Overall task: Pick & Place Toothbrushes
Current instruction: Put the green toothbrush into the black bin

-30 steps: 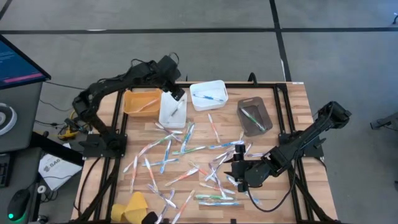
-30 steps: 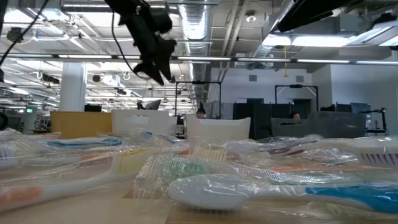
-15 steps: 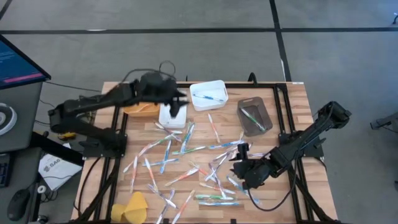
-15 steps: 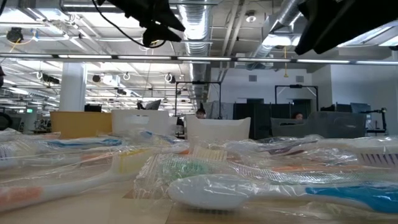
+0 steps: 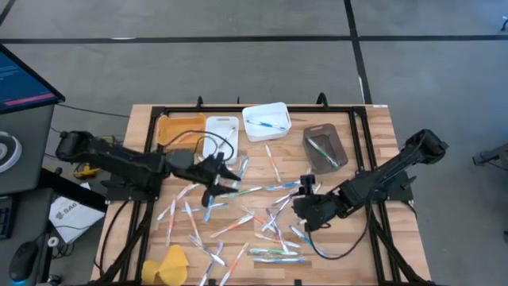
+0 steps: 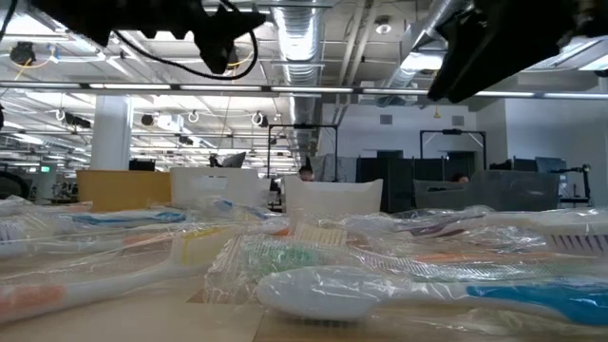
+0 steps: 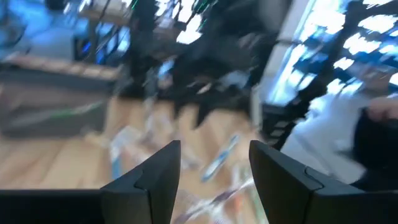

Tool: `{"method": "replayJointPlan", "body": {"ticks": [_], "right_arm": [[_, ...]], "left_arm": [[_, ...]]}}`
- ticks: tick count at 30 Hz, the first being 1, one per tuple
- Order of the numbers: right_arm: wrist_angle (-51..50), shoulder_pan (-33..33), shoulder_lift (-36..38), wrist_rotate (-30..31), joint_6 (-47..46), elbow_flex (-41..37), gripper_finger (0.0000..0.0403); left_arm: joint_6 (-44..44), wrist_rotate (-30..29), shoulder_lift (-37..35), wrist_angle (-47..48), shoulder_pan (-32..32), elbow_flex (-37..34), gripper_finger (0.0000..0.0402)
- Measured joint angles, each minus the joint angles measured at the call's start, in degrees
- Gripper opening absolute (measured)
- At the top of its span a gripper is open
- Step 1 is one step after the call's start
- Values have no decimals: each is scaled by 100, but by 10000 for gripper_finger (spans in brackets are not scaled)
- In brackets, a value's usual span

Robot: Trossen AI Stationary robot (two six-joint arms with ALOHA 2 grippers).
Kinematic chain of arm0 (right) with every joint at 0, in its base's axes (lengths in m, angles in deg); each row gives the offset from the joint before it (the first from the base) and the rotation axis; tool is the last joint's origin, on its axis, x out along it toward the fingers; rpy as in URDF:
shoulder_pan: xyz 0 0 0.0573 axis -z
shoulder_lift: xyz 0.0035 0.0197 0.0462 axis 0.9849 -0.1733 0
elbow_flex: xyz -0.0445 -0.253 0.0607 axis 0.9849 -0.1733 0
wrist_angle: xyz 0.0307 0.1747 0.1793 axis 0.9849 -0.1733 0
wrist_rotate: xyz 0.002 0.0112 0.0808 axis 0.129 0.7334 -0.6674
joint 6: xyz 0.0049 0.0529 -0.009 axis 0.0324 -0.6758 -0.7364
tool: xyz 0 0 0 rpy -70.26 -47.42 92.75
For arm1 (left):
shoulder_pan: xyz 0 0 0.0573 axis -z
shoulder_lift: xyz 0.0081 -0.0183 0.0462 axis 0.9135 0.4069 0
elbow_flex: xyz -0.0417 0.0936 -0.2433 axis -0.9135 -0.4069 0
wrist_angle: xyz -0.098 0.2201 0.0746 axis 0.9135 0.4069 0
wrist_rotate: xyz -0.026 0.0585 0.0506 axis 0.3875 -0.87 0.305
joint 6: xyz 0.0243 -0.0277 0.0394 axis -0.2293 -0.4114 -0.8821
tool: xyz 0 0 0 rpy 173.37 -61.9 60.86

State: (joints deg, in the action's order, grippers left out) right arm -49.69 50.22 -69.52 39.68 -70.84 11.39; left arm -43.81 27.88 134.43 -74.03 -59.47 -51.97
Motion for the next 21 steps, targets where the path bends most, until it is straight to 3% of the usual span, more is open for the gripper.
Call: {"method": "replayJointPlan", "body": {"ticks": [4, 15, 18, 21], "right_arm": [[8, 438, 0, 0, 147, 0, 171], [303, 1700, 0, -17, -637, 2, 168], [698, 1708, -80, -31, -274, -28, 169], [1256, 1571, -295, -385, 650, -119, 169]], "left_arm": [[0, -18, 176, -1009, 289, -359, 186], [-297, -17, 268, -1043, 378, -442, 186], [-275, -15, 355, -1066, 378, -442, 186], [-267, -14, 468, -1074, 378, -442, 186]]}}
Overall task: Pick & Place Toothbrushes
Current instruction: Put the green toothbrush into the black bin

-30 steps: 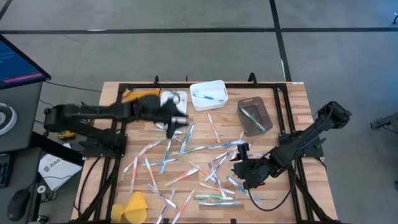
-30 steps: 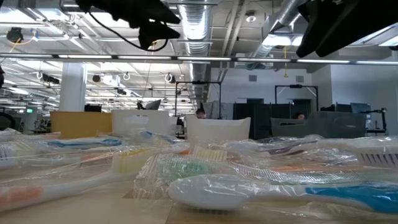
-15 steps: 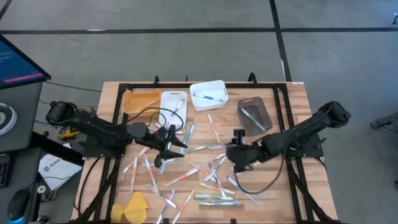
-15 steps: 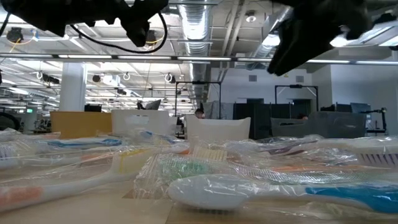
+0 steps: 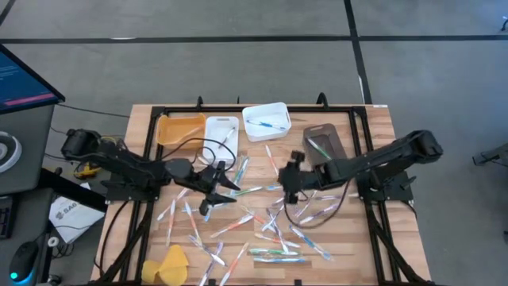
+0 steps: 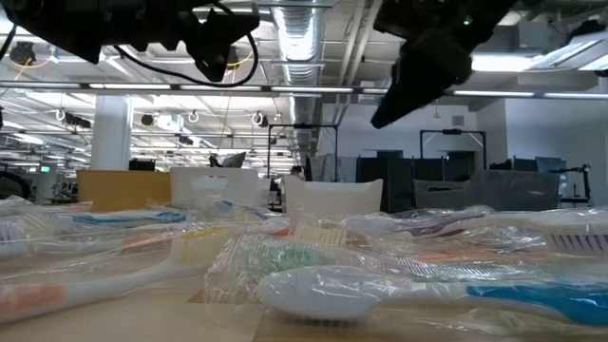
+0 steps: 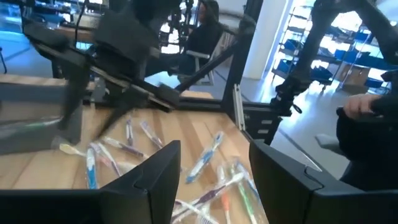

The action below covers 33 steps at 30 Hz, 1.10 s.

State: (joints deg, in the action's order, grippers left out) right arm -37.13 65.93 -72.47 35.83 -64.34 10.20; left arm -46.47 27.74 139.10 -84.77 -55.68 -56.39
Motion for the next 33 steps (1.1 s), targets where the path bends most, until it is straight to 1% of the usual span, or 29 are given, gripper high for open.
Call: {"method": "replayJointPlan", "body": {"ticks": [2, 4, 7, 12, 16, 20, 29, 33], "right_arm": [[659, -72, -253, -306, 551, 27, 168], [1053, -55, -522, -494, 1030, 16, 166], [1611, 105, -958, -667, 1480, 128, 167], [1555, 450, -1679, -1121, 1759, 549, 166], [1423, 676, -2159, -1535, 1766, 818, 164], [1328, 822, -2550, -1693, 1764, 914, 164], [1289, 859, -2713, -1714, 1761, 951, 159], [1270, 870, -2713, -1883, 1758, 951, 155]], "left_arm": [[9, -2, 69, 17, 0, 1, 186], [9, 1, 146, -63, 0, 1, 186], [8, 1, 169, -44, -2, -2, 186], [-42, 3, 167, -91, -3, 0, 186], [-78, 3, 167, -95, -24, 0, 186], [-81, 3, 165, -92, -24, 0, 186], [-93, 5, 165, -45, -24, 2, 186], [-94, 5, 165, -45, -24, 2, 186]]}}
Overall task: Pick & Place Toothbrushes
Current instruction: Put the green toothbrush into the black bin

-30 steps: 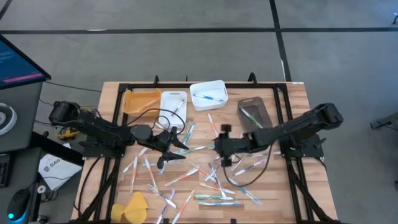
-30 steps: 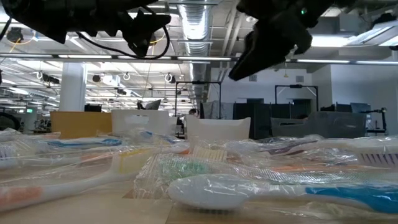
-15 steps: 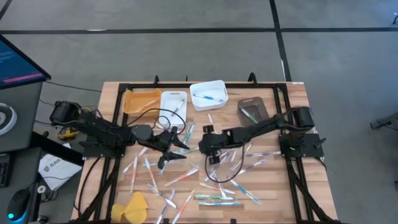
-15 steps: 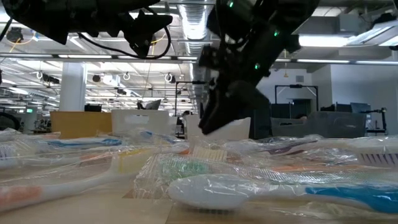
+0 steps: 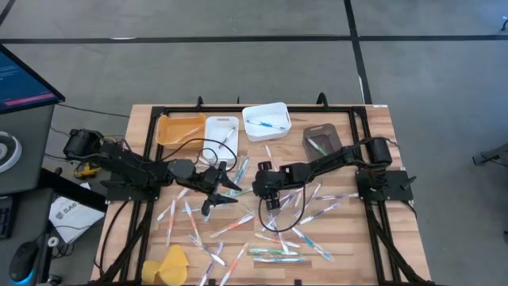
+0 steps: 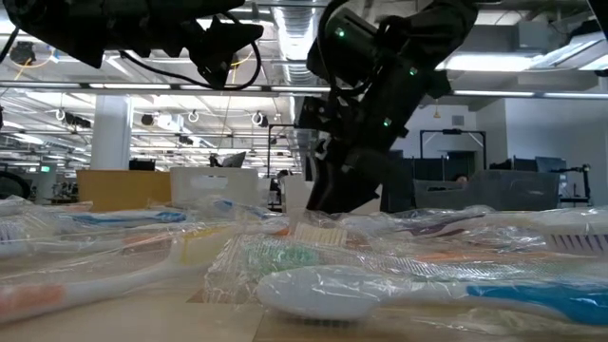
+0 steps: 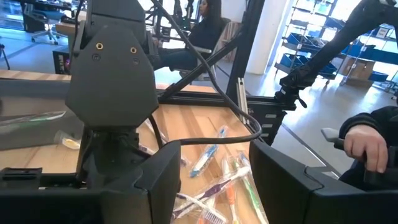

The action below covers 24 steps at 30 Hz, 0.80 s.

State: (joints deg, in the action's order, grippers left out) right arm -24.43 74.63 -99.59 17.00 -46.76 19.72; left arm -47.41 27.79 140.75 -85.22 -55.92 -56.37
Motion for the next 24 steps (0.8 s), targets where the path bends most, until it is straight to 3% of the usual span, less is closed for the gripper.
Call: {"method": "replayJointPlan", "body": {"ticks": [9, 21, 24], "right_arm": [[45, 70, 0, -114, -199, 0, 125], [20, 70, 5, -113, -152, 0, 14], [22, 68, 11, -112, -151, 4, 9]], "left_arm": [[0, 2, 0, 0, 0, 0, 186], [0, 2, 0, 2, 0, 0, 186], [0, 2, 0, 3, 0, 0, 186]]}}
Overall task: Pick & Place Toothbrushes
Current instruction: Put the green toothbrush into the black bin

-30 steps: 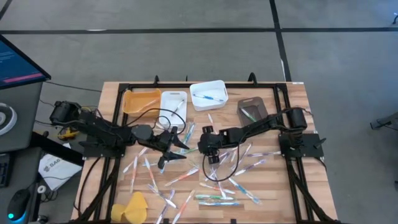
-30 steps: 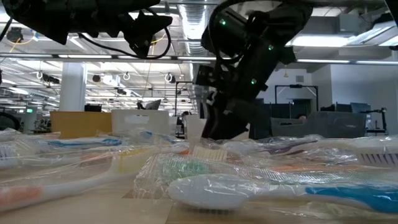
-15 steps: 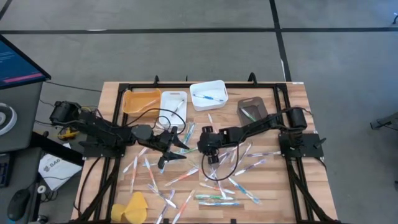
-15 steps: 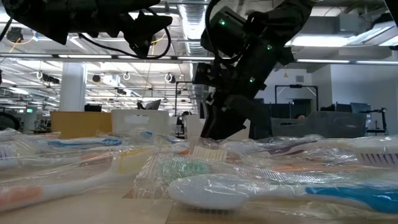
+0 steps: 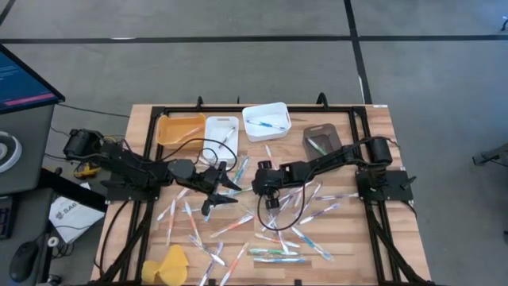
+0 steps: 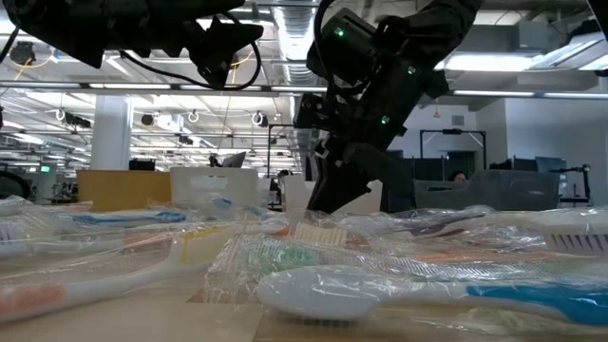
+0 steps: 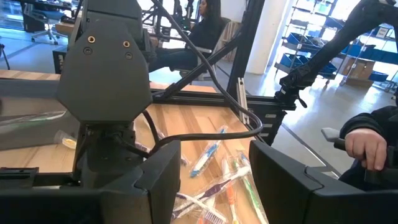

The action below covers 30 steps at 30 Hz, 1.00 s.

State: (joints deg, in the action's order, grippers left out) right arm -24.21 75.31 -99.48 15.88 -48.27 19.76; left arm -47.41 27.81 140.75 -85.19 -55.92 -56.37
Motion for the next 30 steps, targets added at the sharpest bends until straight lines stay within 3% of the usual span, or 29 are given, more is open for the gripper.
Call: {"method": "replayJointPlan", "body": {"ticks": [16, 23, 30], "right_arm": [[-501, -207, 402, 25, 4, -19, 1], [-1060, -506, 1059, 689, -86, -10, 1], [-2298, -768, 1668, 1200, -764, -10, 0]], "left_arm": [[0, 0, 0, 35, 0, 0, 186], [0, 0, 0, 67, 0, 0, 186], [0, 0, 0, 121, 0, 0, 186]]}}
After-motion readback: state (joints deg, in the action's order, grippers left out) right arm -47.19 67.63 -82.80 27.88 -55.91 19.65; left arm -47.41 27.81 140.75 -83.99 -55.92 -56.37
